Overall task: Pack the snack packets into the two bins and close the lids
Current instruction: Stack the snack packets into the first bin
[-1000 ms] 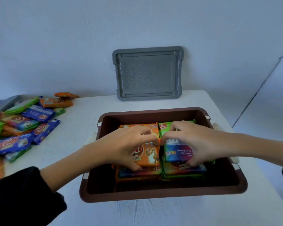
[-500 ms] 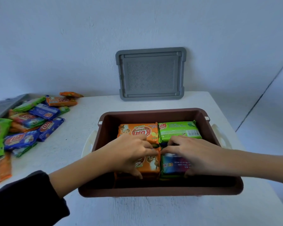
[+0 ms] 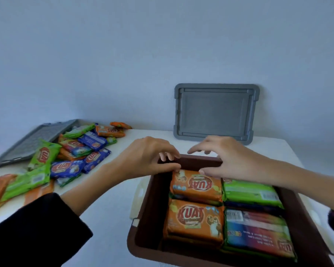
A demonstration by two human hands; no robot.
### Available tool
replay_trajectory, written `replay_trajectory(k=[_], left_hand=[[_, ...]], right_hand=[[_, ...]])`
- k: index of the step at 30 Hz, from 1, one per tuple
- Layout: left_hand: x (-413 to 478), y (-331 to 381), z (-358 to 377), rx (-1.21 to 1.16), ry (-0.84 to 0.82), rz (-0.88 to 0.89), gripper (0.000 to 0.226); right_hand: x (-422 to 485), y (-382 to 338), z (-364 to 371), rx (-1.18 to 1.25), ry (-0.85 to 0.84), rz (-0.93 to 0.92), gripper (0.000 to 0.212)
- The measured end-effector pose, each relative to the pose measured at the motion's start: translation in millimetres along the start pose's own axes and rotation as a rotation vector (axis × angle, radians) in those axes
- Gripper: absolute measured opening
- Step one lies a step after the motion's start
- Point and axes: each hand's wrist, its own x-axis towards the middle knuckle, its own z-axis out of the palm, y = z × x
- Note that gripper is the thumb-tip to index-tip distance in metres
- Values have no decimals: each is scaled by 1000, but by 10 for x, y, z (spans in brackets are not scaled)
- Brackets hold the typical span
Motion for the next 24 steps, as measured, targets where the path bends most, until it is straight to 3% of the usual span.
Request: replay_trajectory(k=[6,10,16,24], left_hand=[[-273,-862,-301,30,254,-360,17],[-446,-1503,-479,60,310,-600,20],[-620,-2590,-529,22,254,-892,36],[-581,-3471,-97,-63,174,-1070,53]], right_hand=[[1202,-211,116,18,74,-93,49],[2039,-348,333,26,81,-114,51],[3270,-361,832,-5,29,-84,56],[4202,-138,1481,68,-78,54,49]])
